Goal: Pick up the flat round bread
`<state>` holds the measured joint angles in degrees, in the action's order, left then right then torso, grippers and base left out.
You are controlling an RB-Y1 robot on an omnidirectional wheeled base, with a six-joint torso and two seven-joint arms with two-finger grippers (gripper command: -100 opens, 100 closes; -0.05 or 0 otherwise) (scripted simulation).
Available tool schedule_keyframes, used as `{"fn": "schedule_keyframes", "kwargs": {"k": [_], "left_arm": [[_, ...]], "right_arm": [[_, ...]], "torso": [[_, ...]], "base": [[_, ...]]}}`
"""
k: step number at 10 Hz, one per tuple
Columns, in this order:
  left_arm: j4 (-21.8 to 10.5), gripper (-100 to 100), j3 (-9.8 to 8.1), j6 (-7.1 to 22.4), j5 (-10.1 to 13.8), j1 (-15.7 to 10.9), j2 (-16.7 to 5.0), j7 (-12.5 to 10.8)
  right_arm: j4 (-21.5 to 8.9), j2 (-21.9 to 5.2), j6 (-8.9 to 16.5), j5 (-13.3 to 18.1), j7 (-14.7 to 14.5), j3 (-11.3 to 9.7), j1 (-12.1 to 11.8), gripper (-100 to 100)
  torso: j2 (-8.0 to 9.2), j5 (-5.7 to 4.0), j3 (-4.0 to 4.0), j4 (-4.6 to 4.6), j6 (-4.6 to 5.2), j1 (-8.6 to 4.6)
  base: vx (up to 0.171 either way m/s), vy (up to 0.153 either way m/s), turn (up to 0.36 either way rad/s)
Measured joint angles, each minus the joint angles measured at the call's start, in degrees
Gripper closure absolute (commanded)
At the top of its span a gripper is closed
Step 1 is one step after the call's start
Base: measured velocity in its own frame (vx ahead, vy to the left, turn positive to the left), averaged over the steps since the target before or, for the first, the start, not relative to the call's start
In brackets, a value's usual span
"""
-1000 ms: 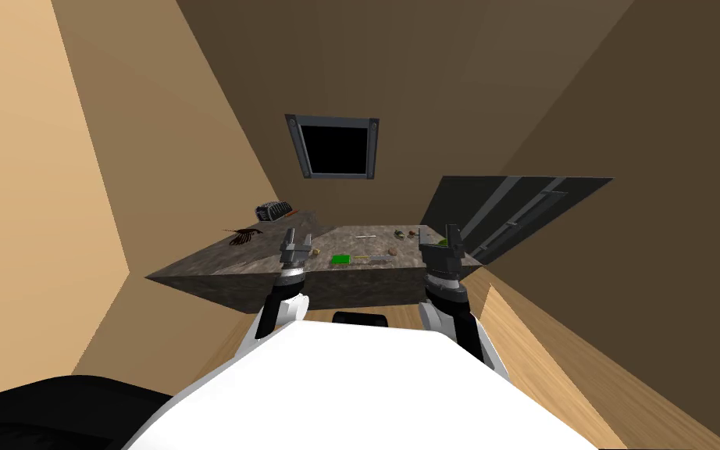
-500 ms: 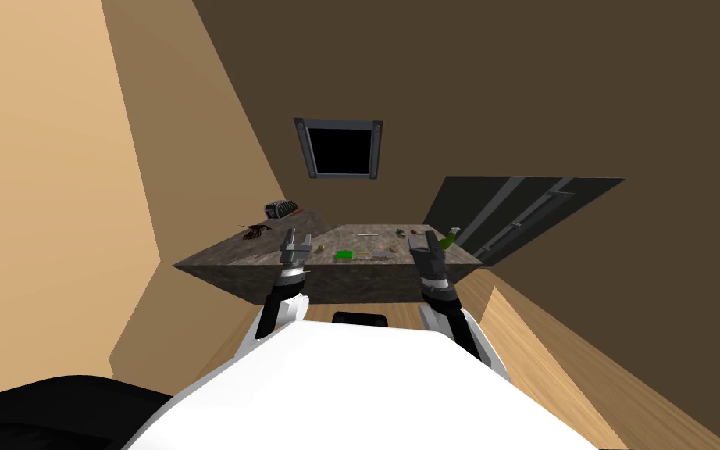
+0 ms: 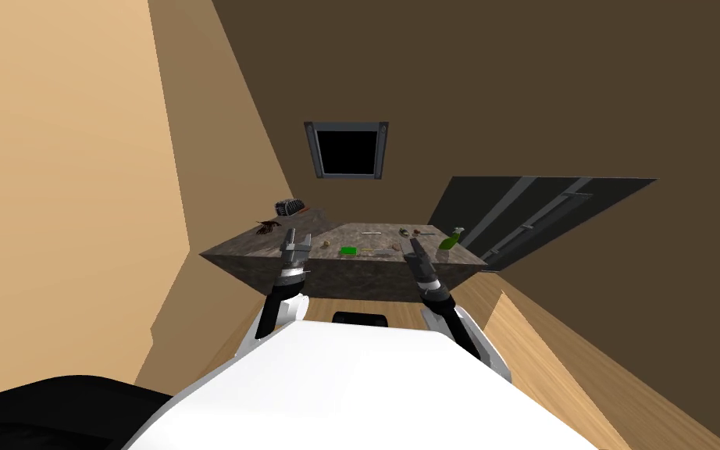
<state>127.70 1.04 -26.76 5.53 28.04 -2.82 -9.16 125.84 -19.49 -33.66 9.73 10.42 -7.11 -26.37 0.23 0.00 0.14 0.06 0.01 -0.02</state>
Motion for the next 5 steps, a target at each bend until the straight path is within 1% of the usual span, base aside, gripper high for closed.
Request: {"fn": "schedule_keyframes", "kwargs": {"k": [1,2,3,4,5], "left_arm": [[0.0,0,0.0,0.0,0.0,0.0,0.0,0.0],[0.0,0,0.0,0.0,0.0,0.0,0.0,0.0],[0.0,0,0.0,0.0,0.0,0.0,0.0,0.0],[0.0,0,0.0,0.0,0.0,0.0,0.0,0.0],[0.0,0,0.0,0.0,0.0,0.0,0.0,0.0]], "right_arm": [[-1.4,-1.8,-0.5,0.4,0.1,-0.5,-0.3,-100],[-2.7,-2.9,-0.6,0.8,0.1,-0.9,0.4,-100],[-4.6,-4.4,-0.6,1.4,0.1,-1.7,1.0,-100],[-5.6,-5.7,-0.8,1.6,0.2,-1.9,1.1,-100],[-7.8,-7.4,-1.0,2.1,0.4,-2.5,1.8,-100]], "torso": [[0.05,0.0,0.02,0.0,-0.02,0.02],[-0.01,0.0,0.0,0.0,0.0,-0.01],[-0.02,0.0,-0.01,-0.01,-0.02,0.02],[-0.04,0.0,-0.02,-0.01,0.01,-0.01],[-0.01,-0.01,-0.01,-0.01,-0.02,-0.02]], "base": [[-0.061,0.002,0.062],[-0.06,0.012,0.152],[-0.052,0.004,0.076],[-0.069,0.003,0.159],[-0.062,-0.007,0.082]]}}
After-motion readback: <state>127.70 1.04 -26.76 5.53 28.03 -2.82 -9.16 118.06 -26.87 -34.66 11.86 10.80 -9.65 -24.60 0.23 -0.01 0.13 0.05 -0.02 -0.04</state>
